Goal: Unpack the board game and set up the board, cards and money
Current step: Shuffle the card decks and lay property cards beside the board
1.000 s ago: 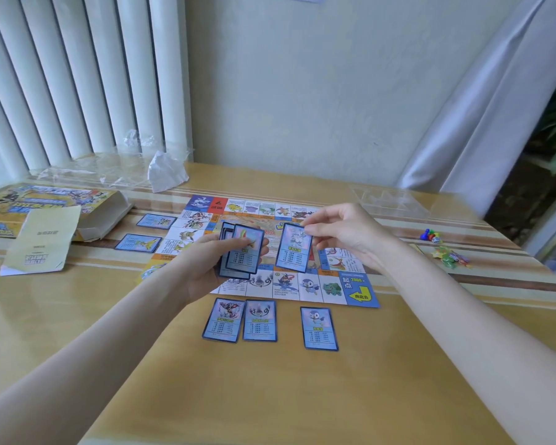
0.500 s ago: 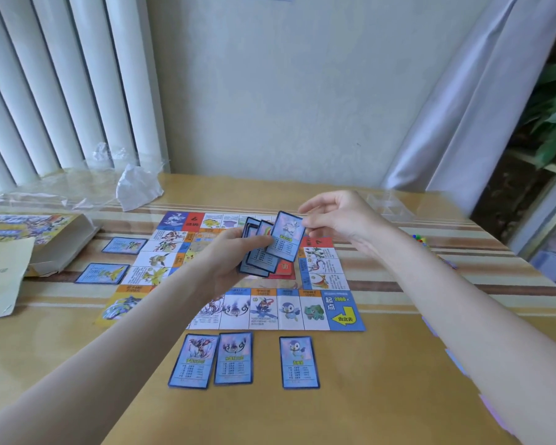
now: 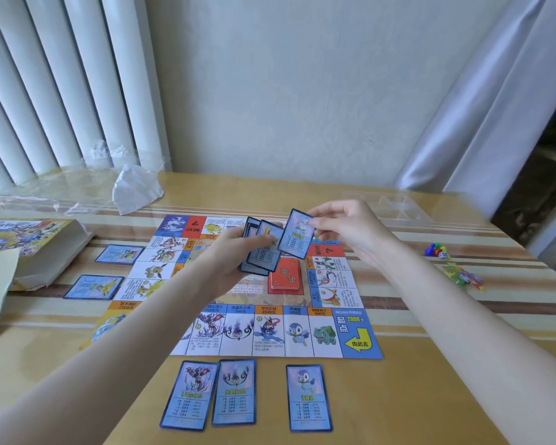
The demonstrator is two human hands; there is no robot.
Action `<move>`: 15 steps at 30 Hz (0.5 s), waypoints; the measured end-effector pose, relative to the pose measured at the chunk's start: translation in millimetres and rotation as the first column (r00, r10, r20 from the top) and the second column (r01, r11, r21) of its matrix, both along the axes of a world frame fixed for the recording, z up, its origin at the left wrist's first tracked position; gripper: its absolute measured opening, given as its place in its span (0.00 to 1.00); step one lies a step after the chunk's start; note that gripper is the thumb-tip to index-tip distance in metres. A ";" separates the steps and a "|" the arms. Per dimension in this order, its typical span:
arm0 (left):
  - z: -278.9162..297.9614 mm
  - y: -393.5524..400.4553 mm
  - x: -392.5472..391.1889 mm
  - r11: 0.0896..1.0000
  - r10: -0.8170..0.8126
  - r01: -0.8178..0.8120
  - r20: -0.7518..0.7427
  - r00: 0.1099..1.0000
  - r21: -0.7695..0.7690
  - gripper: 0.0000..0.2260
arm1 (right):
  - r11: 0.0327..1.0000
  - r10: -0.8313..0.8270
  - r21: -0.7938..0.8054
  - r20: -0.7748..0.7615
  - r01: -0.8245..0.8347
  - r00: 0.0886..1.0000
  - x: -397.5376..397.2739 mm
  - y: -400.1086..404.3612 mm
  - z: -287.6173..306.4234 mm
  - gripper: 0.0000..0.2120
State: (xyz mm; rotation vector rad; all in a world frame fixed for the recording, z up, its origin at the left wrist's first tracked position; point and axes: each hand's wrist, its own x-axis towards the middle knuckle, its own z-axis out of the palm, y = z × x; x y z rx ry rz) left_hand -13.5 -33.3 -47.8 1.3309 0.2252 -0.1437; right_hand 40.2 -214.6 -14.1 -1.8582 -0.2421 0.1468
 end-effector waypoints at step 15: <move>-18.0 2.5 6.3 1.000 -0.018 0.019 -0.068 0.998 0.024 0.05 | 0.987 0.086 0.144 -0.130 -0.067 0.988 12.7 11.4 -8.4 0.04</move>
